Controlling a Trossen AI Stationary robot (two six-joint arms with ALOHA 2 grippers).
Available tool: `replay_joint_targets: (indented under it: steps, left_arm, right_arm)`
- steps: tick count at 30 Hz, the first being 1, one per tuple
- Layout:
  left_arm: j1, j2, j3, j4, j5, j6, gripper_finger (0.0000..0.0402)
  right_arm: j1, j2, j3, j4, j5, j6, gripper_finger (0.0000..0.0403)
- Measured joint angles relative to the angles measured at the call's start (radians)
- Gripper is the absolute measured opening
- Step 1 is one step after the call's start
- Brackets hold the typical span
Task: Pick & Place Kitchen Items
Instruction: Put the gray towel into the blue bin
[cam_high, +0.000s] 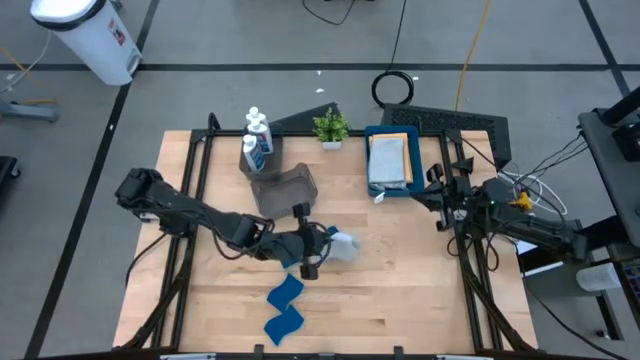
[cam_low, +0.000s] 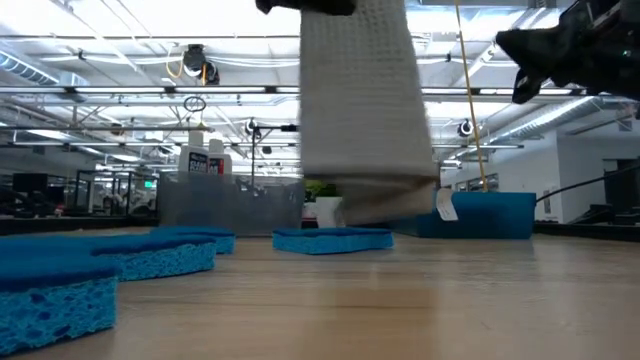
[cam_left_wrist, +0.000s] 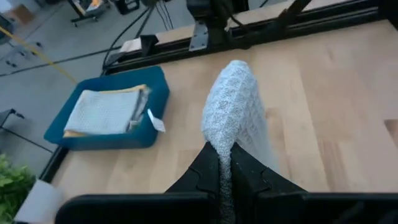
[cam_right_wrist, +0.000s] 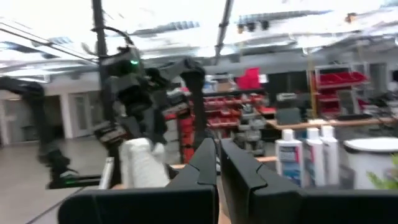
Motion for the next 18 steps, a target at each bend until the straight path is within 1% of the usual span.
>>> replay_joint_targets:
  steps: [2,7,9,15,18]
  left_arm:
    - [0.011,0.003,0.014,-0.016,-0.007,-0.008,0.0011]
    - [0.041,0.003,0.025,-0.016,-0.014,-0.027,0.0011]
    - [0.048,0.003,0.025,-0.022,-0.013,-0.037,0.0011]
    - [0.05,0.003,0.025,-0.038,-0.013,-0.032,0.0011]
    - [0.049,0.003,0.025,-0.038,-0.013,-0.024,0.0011]
  right_arm:
    - [0.0,0.016,0.0,-0.003,0.019,0.003,0.0]
    - [0.0,0.059,0.0,0.007,0.023,0.003,0.0]
    - [0.0,0.07,0.0,0.014,0.044,0.02,0.0]
    - [0.0,0.105,0.0,0.143,0.096,0.103,0.0]
    - [0.0,0.123,0.0,0.166,0.091,0.109,0.0]
